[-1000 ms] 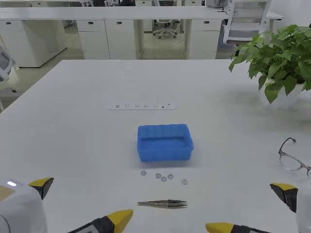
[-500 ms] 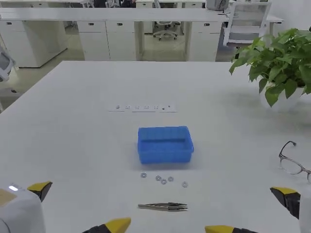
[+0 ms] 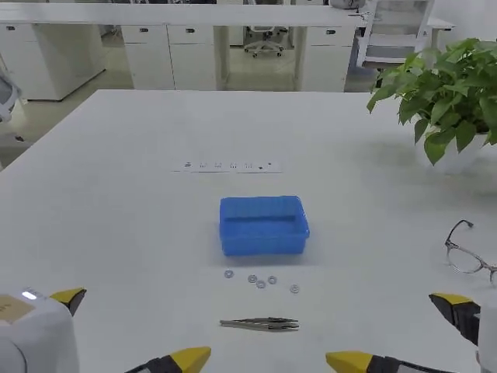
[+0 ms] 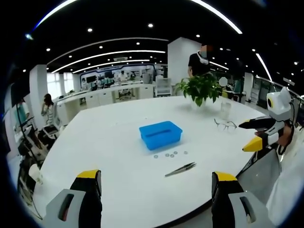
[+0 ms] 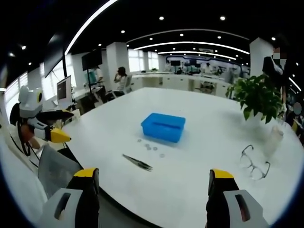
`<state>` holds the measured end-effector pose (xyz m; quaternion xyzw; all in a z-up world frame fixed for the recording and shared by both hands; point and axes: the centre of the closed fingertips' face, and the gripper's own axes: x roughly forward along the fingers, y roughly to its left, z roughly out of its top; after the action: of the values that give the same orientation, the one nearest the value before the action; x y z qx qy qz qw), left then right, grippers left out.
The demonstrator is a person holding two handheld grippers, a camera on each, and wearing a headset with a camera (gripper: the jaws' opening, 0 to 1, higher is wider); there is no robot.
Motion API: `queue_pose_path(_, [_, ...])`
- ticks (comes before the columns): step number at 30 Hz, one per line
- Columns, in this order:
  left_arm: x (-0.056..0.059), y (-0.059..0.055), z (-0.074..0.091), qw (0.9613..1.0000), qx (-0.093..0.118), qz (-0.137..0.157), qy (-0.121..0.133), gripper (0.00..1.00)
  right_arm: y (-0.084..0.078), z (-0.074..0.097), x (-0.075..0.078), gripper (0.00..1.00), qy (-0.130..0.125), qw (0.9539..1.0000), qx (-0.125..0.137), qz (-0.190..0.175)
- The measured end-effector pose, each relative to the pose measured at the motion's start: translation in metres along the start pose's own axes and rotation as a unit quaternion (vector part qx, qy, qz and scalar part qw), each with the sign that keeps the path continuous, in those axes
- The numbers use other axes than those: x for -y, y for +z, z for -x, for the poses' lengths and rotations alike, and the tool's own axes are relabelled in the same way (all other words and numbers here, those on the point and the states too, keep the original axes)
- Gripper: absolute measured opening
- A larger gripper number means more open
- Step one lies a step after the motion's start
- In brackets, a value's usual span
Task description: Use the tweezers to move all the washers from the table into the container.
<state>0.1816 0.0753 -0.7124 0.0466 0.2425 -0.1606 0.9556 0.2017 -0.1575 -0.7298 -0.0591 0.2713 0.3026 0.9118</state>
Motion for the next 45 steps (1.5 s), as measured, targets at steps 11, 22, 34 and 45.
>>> queue_pose_path(11, [-0.009, -0.013, -0.004, 0.9994, -0.025, 0.016, 0.017, 0.99, -0.004, -0.006, -0.002, 0.95, 0.004, 0.9995, -0.018, 0.024])
queue_pose_path(22, [-0.010, -0.016, -0.010, 0.9992, -0.037, 0.008, 0.015, 0.99, -0.005, -0.013, -0.001, 0.95, 0.008, 0.9993, -0.026, 0.024])
queue_pose_path(34, [-0.015, -0.012, -0.025, 0.9988, -0.049, -0.002, -0.002, 0.92, -0.008, -0.025, 0.001, 0.95, 0.014, 0.9985, -0.045, 0.027])
queue_pose_path(45, [-0.016, -0.011, -0.046, 0.9964, -0.061, -0.052, -0.026, 0.83, -0.013, -0.034, 0.008, 0.93, 0.013, 0.9965, -0.074, 0.037])
